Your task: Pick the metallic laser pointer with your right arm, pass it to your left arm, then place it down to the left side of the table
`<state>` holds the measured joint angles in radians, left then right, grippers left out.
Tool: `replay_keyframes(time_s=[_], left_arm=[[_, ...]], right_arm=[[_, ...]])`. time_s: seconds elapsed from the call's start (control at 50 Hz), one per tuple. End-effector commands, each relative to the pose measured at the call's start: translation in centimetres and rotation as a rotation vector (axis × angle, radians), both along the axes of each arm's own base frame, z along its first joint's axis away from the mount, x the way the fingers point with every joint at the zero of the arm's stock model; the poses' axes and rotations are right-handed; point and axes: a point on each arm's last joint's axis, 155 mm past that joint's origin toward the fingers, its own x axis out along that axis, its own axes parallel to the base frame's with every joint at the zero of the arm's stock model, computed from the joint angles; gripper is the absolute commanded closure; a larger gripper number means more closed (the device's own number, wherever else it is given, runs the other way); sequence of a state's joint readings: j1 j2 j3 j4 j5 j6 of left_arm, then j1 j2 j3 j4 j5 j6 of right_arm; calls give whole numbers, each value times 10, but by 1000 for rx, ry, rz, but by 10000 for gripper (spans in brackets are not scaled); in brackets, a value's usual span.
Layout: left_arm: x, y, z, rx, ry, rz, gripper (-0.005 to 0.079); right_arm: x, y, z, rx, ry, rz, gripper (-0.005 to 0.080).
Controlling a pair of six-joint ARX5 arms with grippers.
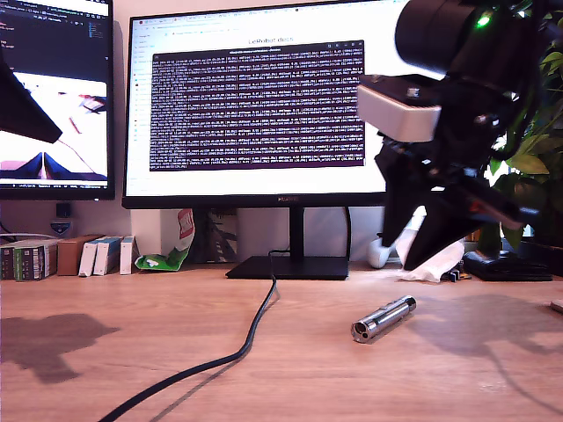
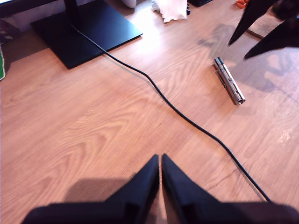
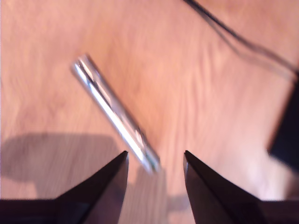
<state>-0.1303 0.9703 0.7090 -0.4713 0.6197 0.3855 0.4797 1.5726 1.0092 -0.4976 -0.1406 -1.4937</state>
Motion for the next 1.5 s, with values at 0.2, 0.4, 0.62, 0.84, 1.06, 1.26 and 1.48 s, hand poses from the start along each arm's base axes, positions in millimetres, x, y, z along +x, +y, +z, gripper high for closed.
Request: replay_keyframes(time_s=[0.2,0.4,0.62,0.84,1.06,1.26,1.48], left_arm=[[-1,-2,2,-10,3,-2,752],[-1,-3,2,-13,7,-1,752],[-1,-3,2,-13,6,-1,752],[-1,-3,3,-14,3,-1,752],[0,-3,3,-14,2,-1,752],[-1,-3,2,-13,10,-1,752],[-2,-3,1,-12,13,-1,752]], right_arm=[[-18,3,-19,-44,95,84,382],[-24,6,-28,-40,135,109,381],[-30,7,-35,-38,170,124,382],[-32,13,-37,-19,174,156,382],[-32,23,-41,-11,168,180,383],[-35,25,-52,-24,194,187,385],[-30,33,-43,5,186,200,491]])
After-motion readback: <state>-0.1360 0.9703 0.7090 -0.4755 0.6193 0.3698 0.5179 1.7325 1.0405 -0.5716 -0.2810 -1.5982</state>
